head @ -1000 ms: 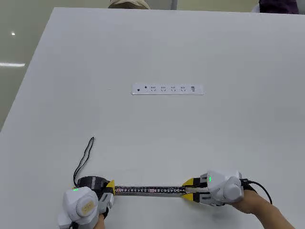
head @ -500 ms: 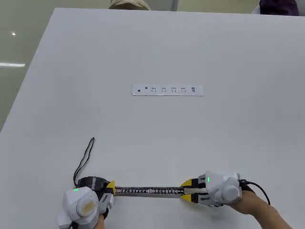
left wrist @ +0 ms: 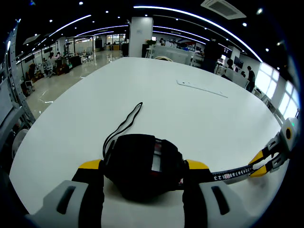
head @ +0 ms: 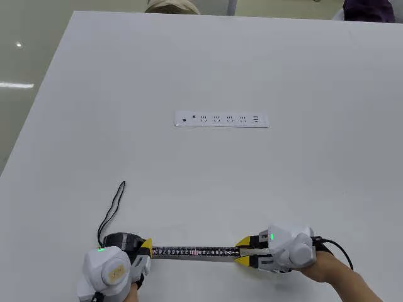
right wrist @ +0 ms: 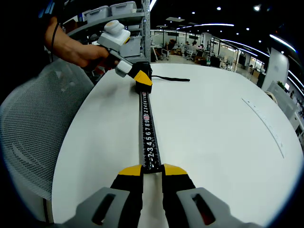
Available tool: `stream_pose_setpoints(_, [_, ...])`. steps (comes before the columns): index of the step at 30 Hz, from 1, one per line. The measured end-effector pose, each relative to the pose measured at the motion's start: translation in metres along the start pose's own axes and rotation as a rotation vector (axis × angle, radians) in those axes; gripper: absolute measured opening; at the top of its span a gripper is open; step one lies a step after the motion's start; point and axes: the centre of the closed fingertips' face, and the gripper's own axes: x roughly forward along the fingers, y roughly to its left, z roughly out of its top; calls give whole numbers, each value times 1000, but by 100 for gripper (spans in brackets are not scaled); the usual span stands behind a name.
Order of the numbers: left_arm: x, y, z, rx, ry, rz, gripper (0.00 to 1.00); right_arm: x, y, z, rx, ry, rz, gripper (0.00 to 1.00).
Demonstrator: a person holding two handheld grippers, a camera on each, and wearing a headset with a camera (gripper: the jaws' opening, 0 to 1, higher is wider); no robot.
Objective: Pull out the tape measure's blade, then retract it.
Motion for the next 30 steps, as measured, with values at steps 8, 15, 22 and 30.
stream_pose_setpoints(8, [0, 1, 0, 0, -1, 0, 65, 4, 2, 3, -6, 0, 9, 13])
stream_pose_setpoints(15, [0, 0, 0, 0, 0, 0, 65, 5, 1, 7, -4, -5, 3, 12])
stream_pose_setpoints(22, [1, 1, 0, 0, 0, 0, 65, 6, 0, 8, -9, -5, 5, 12])
stream_pose_setpoints(30, [1, 1, 0, 0, -2, 1, 65, 9, 0, 10, -12, -6, 8, 12])
